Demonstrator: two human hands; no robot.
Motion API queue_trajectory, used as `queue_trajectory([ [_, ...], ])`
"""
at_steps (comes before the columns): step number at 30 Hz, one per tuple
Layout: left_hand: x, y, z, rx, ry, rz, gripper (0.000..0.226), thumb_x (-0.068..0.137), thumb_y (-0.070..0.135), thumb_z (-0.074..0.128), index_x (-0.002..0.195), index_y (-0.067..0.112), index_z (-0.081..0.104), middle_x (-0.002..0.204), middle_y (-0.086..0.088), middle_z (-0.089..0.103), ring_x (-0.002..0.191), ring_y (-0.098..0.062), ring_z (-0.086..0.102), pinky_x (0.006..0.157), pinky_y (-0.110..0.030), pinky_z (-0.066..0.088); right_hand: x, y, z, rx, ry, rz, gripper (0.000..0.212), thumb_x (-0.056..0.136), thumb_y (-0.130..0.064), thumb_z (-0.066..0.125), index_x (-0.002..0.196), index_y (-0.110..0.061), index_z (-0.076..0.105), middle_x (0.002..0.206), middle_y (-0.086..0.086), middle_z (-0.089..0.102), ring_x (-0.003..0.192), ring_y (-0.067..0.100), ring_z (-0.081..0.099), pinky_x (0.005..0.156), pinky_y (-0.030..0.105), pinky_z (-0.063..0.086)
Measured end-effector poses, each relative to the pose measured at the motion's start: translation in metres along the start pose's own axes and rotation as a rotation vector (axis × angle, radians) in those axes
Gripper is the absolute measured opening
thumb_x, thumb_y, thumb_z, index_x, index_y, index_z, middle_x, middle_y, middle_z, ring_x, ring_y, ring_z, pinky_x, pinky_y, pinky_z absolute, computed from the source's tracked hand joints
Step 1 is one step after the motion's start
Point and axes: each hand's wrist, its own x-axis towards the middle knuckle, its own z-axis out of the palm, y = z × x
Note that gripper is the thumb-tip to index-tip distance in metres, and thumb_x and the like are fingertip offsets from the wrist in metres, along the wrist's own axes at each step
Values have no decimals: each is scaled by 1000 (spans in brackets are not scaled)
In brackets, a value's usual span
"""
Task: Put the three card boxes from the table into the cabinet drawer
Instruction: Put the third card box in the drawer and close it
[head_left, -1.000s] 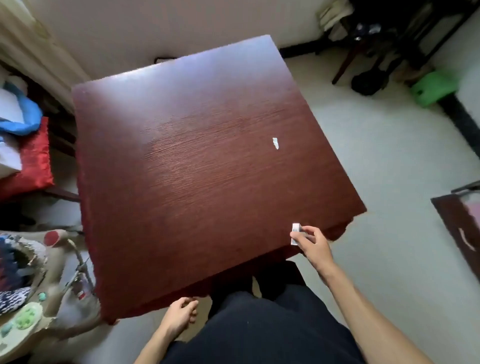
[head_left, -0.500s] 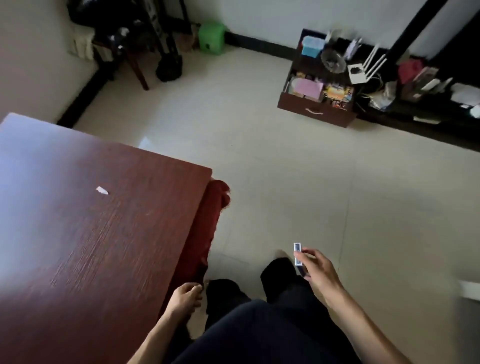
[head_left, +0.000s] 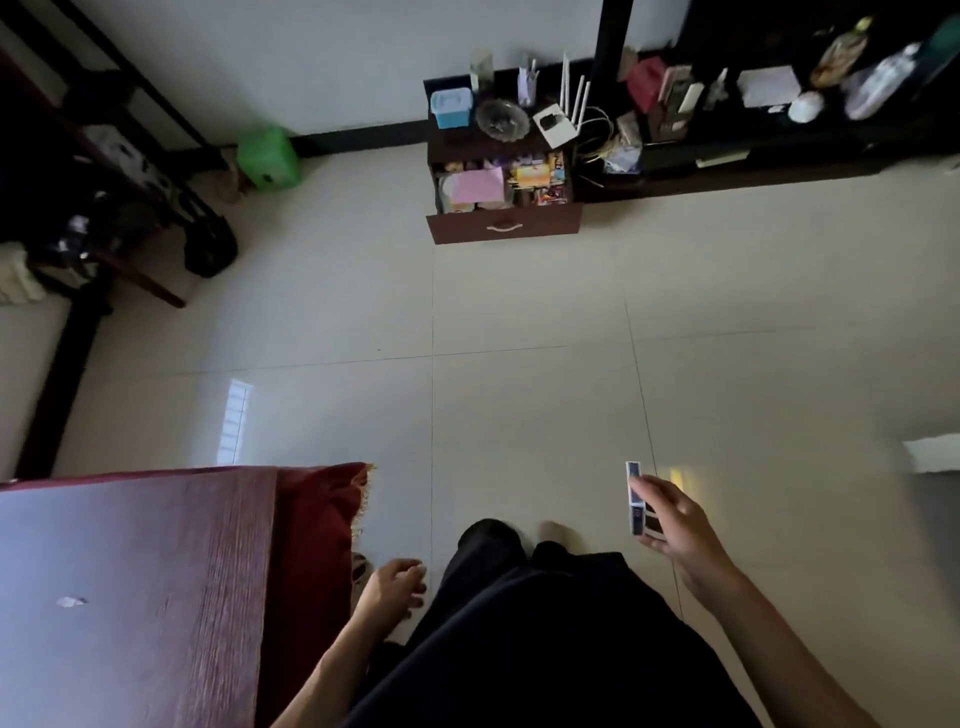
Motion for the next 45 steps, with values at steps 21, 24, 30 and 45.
queue_trajectory([
  [21,147,270,-57,163,-106,-28,20,98,10,51,110,-4,59,70,-11,58,59,-20,54,45,-22,43,177,-231,67,41,27,12,29,87,-47,72,106,-25,72,104,7,71,100,27,69,72,37,59],
  [24,173,341,-61,119,-91,36,18,97,16,52,109,4,60,75,-10,61,56,-19,55,49,-23,37,198,-257,71,59,35,21,29,86,-47,72,105,-24,72,103,7,72,98,26,70,67,33,60],
  [30,218,458,-64,102,-71,117,19,95,19,55,108,8,63,82,-11,67,62,-20,60,54,-26,41,263,-315,79,105,13,70,31,85,-46,74,105,-22,72,108,11,69,103,31,68,70,38,57],
  [45,278,562,-98,-15,-21,-85,18,96,14,55,107,4,65,80,-14,67,59,-22,59,53,-26,41,421,-534,107,-19,-62,19,25,93,-40,67,110,-22,68,111,13,67,107,31,65,88,46,56],
])
